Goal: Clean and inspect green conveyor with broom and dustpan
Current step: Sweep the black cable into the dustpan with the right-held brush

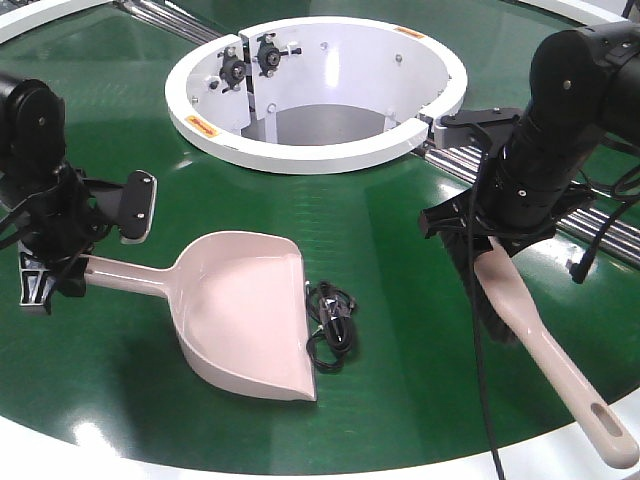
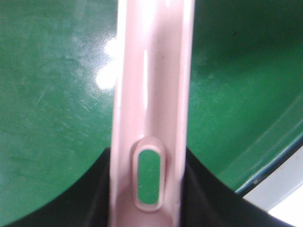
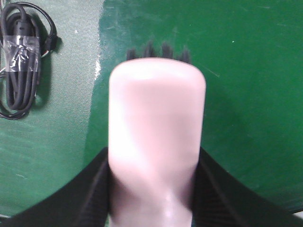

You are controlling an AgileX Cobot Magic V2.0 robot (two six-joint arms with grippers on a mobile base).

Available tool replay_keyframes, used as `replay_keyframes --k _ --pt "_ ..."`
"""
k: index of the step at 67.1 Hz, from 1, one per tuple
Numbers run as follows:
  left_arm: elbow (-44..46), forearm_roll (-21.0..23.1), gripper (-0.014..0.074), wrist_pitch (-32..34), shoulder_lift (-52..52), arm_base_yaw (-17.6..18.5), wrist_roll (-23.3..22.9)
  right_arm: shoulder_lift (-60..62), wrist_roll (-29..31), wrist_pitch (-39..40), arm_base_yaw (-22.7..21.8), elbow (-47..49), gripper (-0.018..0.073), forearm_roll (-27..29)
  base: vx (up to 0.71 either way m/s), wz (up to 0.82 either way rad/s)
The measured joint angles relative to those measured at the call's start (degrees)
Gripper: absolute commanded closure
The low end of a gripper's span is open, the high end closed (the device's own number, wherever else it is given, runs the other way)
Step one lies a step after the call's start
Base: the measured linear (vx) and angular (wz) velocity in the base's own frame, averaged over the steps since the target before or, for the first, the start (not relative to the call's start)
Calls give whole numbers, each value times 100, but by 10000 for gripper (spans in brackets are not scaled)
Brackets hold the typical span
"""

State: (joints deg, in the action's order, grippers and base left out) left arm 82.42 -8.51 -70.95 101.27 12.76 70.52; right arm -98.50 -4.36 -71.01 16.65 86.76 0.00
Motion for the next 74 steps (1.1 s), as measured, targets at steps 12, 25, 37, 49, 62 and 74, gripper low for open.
replay_keyframes --k 12,25,37,49,62,74 --pt "0 0 603 0 0 0 0 0 0 0 0 0 563 0 0 0" --pt "0 5 603 0 0 0 0 0 0 0 0 0 563 0 0 0" --pt "0 10 603 0 0 0 0 0 0 0 0 0 563 0 0 0" --pt "0 10 603 0 0 0 0 0 0 0 0 0 563 0 0 0" --pt "0 10 603 0 0 0 0 -119 -27 0 0 0 563 -94 0 0" --pt "0 16 603 0 0 0 0 -715 -220 23 0 0 563 54 0 0"
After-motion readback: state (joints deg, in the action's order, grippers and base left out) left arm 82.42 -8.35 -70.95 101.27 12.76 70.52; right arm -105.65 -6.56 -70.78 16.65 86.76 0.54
